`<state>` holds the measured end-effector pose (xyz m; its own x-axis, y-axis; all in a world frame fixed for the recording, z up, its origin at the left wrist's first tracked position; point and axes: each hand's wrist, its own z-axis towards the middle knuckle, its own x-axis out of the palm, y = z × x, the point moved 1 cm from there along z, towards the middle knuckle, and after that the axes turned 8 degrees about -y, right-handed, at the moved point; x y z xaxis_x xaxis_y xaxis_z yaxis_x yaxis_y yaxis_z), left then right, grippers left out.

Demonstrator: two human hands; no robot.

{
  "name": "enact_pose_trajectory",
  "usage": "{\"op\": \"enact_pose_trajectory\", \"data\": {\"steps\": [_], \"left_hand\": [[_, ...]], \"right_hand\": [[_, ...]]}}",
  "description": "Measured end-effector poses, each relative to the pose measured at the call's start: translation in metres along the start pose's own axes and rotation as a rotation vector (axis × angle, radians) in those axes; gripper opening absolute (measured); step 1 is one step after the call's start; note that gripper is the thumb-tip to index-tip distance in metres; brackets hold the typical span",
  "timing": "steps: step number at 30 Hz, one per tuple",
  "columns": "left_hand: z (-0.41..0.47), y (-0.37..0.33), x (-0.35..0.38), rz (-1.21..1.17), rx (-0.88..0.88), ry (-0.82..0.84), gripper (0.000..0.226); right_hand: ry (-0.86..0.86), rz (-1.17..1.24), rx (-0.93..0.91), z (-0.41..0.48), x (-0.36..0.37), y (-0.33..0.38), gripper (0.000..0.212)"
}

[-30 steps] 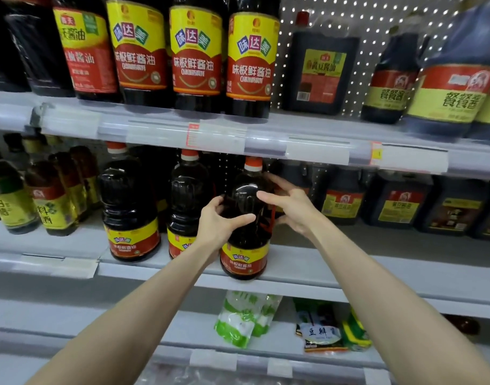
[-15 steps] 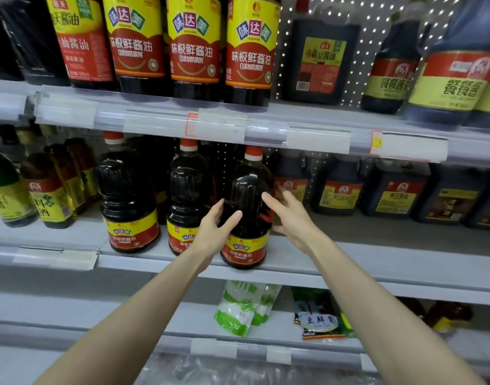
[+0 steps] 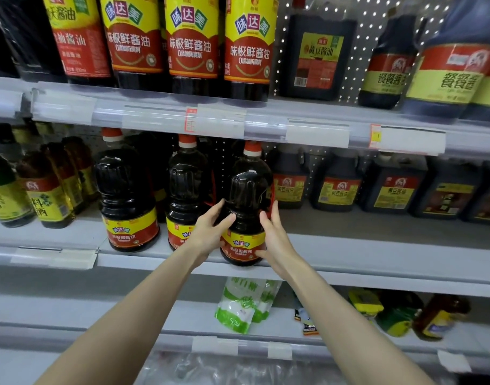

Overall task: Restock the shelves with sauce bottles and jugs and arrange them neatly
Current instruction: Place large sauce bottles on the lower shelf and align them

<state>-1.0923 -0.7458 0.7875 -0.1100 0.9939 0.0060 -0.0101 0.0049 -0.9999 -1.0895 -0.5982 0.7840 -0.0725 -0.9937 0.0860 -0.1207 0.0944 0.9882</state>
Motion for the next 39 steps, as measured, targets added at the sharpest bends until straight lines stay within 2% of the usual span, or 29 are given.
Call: {"op": "enact_pose_trajectory", "data": {"steps": [5, 11, 17, 21, 31, 39], "left_hand": [[0.003, 0.005, 0.006, -0.003, 0.042, -0.053, 0.06], [0.005, 0.017, 0.015, 0.107, 0.129, -0.161, 0.065], [0.011, 0.016, 0.008, 0.024, 0.02, -0.104, 0.069], [0.012, 0.016, 0.005, -0.029, -0.03, -0.025, 0.063], [0.01, 0.021, 0.012, -0.048, 0.037, -0.031, 0.057], [0.009, 0.025, 0.013, -0.033, 0.039, -0.048, 0.061]], "right_hand": [[-0.002, 0.014, 0.01, 0.01, -0.006, -0.001, 0.058], [-0.017, -0.003, 0.039, 0.02, -0.007, 0.002, 0.058], [-0.006, 0.013, 0.041, 0.019, -0.013, 0.001, 0.059], [0.008, -0.023, 0.001, 0.014, -0.011, -0.007, 0.06], [-0.015, -0.002, 0.002, 0.021, -0.013, -0.01, 0.055], [-0.016, -0.019, 0.008, 0.022, -0.017, -0.004, 0.055]]}}
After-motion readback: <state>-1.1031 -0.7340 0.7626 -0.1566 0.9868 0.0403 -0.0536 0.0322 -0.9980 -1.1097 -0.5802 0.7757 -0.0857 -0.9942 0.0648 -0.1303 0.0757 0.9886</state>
